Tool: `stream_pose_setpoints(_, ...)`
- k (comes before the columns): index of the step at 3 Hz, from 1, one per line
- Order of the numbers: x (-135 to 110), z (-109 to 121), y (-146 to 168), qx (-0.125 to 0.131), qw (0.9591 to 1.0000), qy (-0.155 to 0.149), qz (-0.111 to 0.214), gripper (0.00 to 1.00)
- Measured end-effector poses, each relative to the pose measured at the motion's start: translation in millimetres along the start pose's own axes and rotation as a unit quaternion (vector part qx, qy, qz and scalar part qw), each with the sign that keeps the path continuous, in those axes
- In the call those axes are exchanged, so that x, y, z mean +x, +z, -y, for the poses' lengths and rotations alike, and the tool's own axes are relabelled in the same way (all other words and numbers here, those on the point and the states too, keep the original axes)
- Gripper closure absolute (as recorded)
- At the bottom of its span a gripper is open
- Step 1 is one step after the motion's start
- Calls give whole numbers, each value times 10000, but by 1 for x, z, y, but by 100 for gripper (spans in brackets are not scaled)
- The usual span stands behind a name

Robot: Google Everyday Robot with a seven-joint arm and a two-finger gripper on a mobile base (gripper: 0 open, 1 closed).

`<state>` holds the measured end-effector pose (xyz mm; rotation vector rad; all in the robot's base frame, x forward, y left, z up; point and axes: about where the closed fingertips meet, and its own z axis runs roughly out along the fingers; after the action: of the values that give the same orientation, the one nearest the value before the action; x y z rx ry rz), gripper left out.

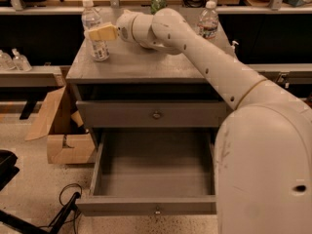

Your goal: Place blue plastic bottle into middle drawer

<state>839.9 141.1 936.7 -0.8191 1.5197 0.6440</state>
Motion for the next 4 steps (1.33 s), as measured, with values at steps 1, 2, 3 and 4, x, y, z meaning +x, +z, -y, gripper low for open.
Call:
stream_pose_setpoints(1, -1, -1, 24, 15, 10000, 87, 39, 0)
stream_pose_setpoints(2, -8, -19, 49, -101, 9999, 56, 33, 26)
stream_pose_setpoints(3, -16, -34, 60, -189, 9998, -51, 38, 49)
stream_pose_setpoints(4, -17, -45, 67, -230, 9997, -54, 26, 72)
